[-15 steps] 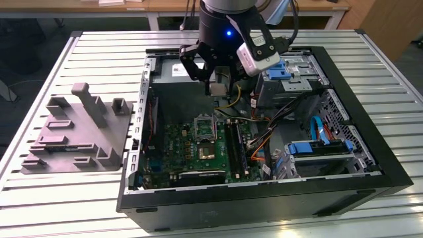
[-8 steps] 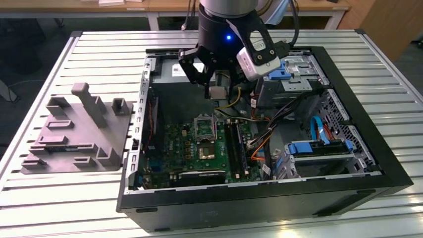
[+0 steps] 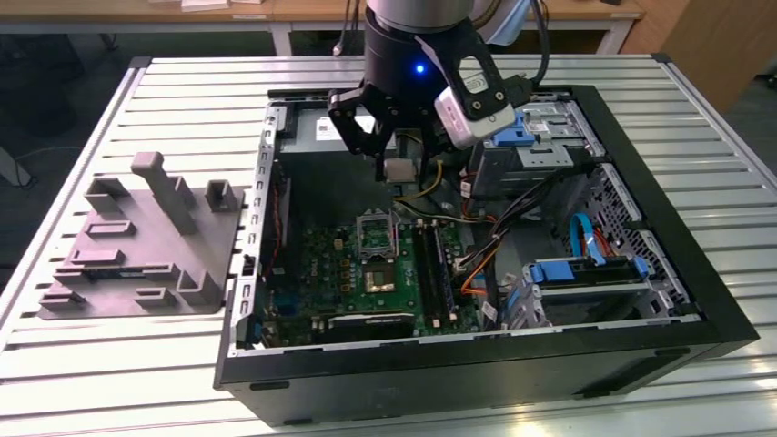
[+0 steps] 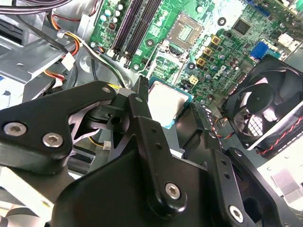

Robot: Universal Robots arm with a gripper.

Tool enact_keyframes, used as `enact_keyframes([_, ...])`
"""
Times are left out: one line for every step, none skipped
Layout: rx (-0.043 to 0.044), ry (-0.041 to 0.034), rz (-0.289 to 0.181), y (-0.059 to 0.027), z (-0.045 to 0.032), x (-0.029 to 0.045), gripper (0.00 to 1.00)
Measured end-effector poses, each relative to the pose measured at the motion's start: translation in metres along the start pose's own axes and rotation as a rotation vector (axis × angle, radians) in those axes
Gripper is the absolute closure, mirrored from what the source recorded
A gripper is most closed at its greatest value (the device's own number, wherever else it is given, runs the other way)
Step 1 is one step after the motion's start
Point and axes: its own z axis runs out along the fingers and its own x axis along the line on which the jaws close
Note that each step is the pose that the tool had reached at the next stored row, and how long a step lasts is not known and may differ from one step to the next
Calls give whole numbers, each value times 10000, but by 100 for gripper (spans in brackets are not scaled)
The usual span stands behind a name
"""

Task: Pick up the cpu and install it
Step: 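Place the cpu into insertion slot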

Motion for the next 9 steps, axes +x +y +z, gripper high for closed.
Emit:
enact_keyframes([0,0,0,0,0,0,53])
enact_keyframes([0,0,0,0,0,0,53])
enact_keyframes([0,0,0,0,0,1,53])
enact_keyframes([0,0,0,0,0,0,53])
enact_keyframes([2,1,0,-1,2,1,53])
enact_keyframes([1,0,0,-1,10,1,53])
enact_keyframes([1,0,0,-2,21,0,53])
enact_keyframes([3,2,0,-2,31,0,53])
enact_keyframes([2,7,1,-7,41,0,53])
